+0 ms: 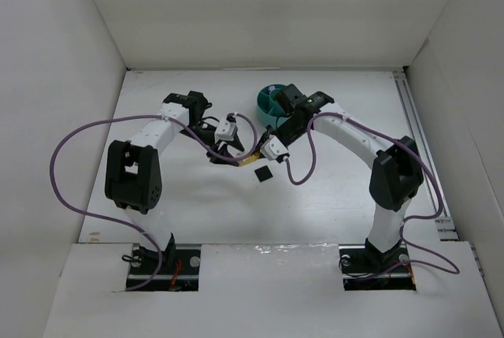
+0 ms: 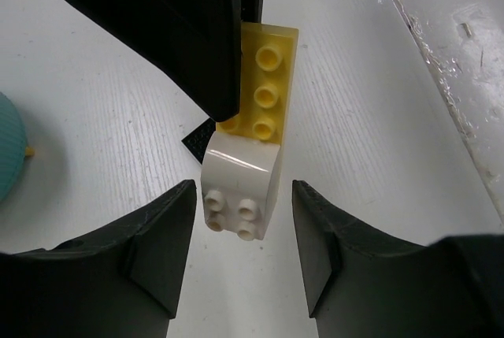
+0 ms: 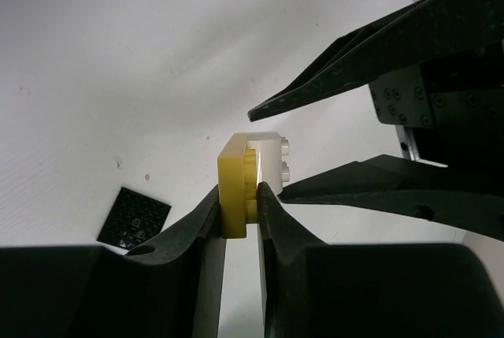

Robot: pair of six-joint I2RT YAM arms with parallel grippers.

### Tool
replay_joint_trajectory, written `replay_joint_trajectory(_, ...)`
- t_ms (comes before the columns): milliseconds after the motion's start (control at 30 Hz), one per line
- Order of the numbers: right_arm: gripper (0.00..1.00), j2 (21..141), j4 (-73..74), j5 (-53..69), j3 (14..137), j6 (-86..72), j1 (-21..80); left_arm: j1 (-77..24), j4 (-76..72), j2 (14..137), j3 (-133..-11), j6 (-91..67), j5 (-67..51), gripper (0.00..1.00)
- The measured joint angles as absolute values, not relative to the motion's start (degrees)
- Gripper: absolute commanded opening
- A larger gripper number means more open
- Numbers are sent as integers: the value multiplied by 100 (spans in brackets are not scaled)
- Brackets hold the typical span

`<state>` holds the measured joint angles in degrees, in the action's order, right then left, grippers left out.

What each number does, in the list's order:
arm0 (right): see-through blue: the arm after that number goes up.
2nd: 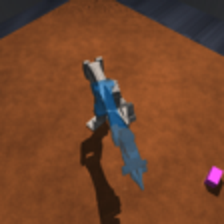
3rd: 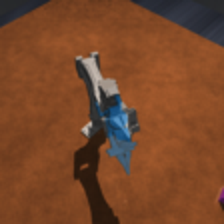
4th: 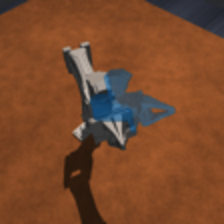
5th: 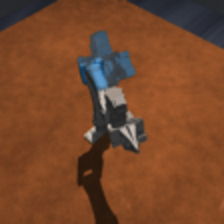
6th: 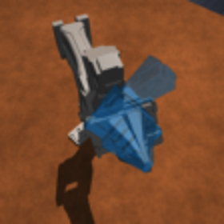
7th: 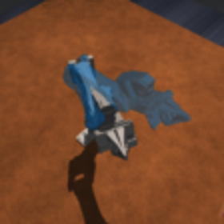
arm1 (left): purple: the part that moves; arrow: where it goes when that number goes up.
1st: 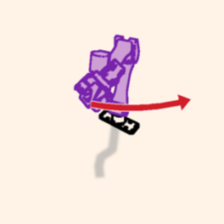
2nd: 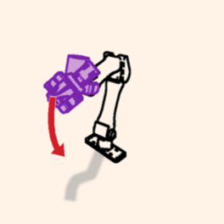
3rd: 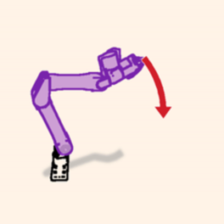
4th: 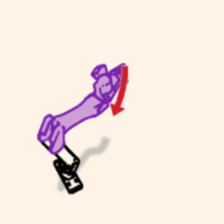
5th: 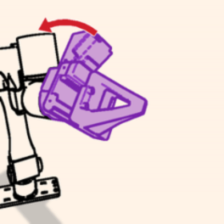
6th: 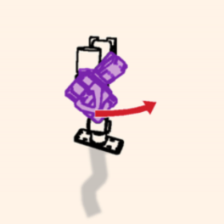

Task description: Sort the legos into containers by color

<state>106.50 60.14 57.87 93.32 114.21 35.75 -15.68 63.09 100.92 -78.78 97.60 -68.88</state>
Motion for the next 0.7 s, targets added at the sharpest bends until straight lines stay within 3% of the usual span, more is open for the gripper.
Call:
replay_joint_trajectory(233,0,10645,6066,5651,9258,11419,3575,-1555,6309,10095,-7889,9767,-6886,48)
replay_joint_trajectory(400,0,10645,6055,5629,9212,11419,3575,-1555,6309,10108,-7891,9773,-6886,63)
replay_joint_trajectory(567,0,10645,6020,5631,9207,11419,3588,-1557,6318,10186,-7975,9767,-6884,63)
replay_joint_trajectory(700,0,10645,5983,5634,9207,11419,3614,-1566,6322,10204,-7977,9765,-6873,56)
